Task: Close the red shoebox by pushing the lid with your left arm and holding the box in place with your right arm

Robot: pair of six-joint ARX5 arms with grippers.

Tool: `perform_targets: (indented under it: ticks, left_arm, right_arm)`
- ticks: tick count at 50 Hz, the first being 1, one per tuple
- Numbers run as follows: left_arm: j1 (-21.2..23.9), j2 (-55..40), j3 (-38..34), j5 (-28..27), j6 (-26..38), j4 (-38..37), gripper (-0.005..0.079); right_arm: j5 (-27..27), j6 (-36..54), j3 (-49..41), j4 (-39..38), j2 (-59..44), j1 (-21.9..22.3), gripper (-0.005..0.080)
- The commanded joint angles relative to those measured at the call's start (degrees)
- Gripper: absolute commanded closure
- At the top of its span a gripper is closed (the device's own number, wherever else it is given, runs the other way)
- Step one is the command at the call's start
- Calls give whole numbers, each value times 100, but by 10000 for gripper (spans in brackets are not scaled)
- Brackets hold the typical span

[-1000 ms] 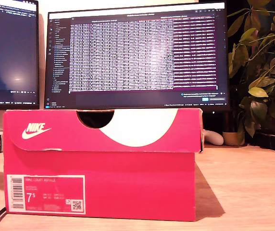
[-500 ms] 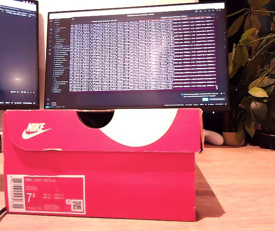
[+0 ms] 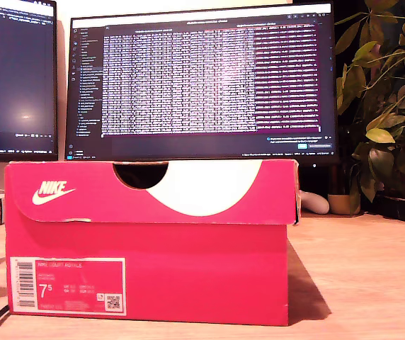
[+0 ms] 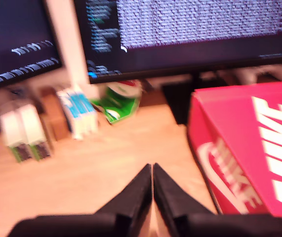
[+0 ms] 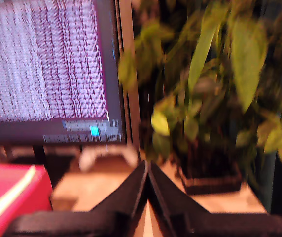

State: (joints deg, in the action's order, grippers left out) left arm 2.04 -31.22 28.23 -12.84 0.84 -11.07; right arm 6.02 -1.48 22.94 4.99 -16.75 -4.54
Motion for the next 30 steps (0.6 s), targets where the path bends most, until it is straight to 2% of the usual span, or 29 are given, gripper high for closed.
perform_targets:
  ticks: [1,10,17,30]
  left_arm:
    - [7,74,-249,57,-96,205,761]
    - [37,393,-629,313,-435,599,761]
    - [83,549,-883,476,-448,872,761]
    - [223,702,-1427,739,-426,1346,761]
  right_arm:
    - [17,-17,-234,-48,94,13,765]
    - [118,-48,-315,-79,315,13,765]
    - [146,-42,-435,-188,361,0,764]
    - [450,-50,-1325,-763,793,-35,765]
